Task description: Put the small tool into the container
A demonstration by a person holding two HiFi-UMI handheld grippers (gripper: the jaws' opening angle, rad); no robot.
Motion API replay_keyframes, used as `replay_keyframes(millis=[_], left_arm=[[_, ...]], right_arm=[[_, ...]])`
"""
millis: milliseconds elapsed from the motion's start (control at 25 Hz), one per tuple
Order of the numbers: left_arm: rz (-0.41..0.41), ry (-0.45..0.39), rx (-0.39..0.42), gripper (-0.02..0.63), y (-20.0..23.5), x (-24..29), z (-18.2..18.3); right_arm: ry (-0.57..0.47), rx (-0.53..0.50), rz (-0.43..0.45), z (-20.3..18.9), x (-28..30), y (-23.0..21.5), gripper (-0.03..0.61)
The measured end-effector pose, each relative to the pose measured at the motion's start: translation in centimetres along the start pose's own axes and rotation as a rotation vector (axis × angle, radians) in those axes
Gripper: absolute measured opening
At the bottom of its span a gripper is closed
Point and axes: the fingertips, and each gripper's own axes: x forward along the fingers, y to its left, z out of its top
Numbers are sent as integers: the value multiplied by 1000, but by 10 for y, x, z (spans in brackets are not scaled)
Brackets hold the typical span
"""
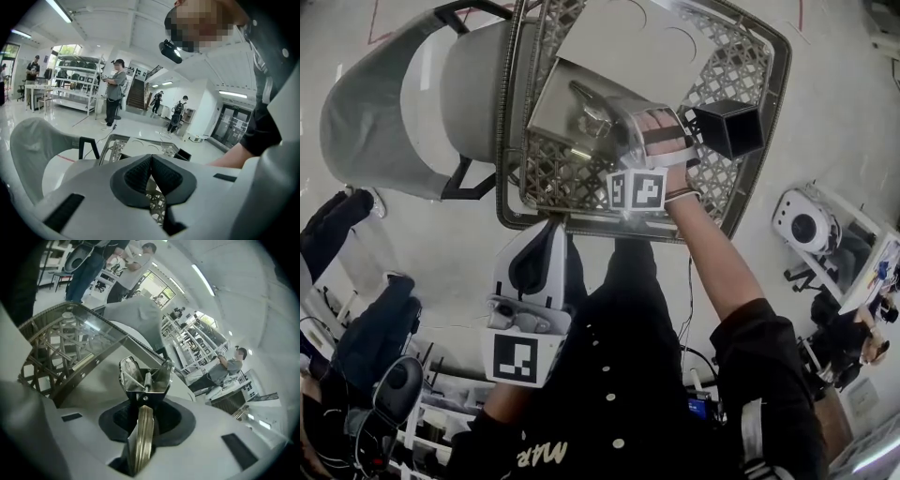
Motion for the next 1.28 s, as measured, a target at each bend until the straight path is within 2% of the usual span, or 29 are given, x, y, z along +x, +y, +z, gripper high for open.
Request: replay_keyframes(millis=[200,440,600,920,1120,1280], left_arm=[[-1,15,-3,26,-1,3,-8],[5,28,-9,26,2,3,-14],[8,30,-19,26,5,4,-16],[5,27,-31,26,1,4,-17],[2,33,-37,26,1,4,-20],[0,34,-37,26,0,3,-21]], right_arm=[[15,-151,-46,2,8,6,95],[44,-241,-9,-3,19,18,127],[23,-209,43,2,18,21,132],[71,-177,178,-7,9,21,178],[98,-50,298,-13,7,32,189],[92,-22,315,-13,6,32,202]])
